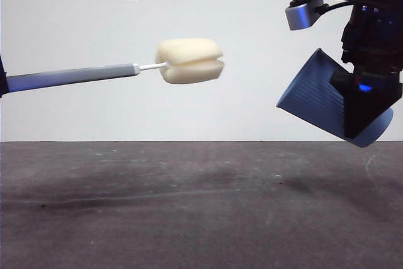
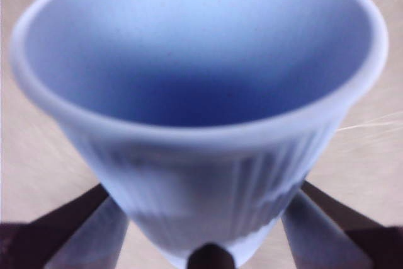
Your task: Pick up the cup brush,pick up the cup,insert the brush into the cup,clean the cup,put the cup brush back,put the cup back to the fixed position on the table
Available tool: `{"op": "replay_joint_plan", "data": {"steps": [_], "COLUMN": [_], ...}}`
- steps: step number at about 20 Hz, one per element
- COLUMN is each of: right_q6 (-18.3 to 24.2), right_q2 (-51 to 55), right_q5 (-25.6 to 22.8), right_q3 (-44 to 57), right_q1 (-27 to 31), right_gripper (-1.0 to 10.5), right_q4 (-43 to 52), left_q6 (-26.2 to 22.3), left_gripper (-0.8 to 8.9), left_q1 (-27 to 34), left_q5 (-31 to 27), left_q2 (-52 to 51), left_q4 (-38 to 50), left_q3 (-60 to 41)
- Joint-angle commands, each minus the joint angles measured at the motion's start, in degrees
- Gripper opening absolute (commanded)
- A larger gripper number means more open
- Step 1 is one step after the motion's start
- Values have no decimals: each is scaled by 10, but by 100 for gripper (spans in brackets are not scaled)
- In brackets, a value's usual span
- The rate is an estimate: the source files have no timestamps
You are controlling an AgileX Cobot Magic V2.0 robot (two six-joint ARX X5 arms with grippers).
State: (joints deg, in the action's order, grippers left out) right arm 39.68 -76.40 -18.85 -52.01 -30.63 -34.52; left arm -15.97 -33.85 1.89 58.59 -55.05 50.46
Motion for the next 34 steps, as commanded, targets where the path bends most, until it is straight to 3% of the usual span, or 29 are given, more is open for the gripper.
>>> {"op": "replay_joint_plan", "data": {"steps": [1, 6, 12, 18, 30, 32, 34], "right_q6": [81, 166, 217, 261, 272, 271, 267], "right_q2": [-2, -2, -3, -14, -33, -39, -39], "right_q5": [-42, -102, -103, -141, -142, -143, -148], "right_q3": [-1, -1, -1, -1, -1, -1, -1], "right_q1": [-16, -50, -93, -127, -198, -203, -203], "right_gripper": [-13, -13, -13, -12, -12, -13, -13], "right_q4": [1, 3, 31, 34, 43, 43, 43], "left_q6": [-15, -19, -18, -19, -4, -1, 10], "left_gripper": [-9, -9, -9, -9, -9, -9, -9], "left_q1": [-15, -48, -71, -93, -156, -156, -147], "left_q5": [0, -3, -3, -3, 12, -3, -55], "left_q2": [8, 38, 76, 115, 207, 207, 205], "left_q4": [-5, -3, 7, -12, 87, 73, 46], "left_q3": [-5, -5, 7, 86, 101, 101, 101]}}
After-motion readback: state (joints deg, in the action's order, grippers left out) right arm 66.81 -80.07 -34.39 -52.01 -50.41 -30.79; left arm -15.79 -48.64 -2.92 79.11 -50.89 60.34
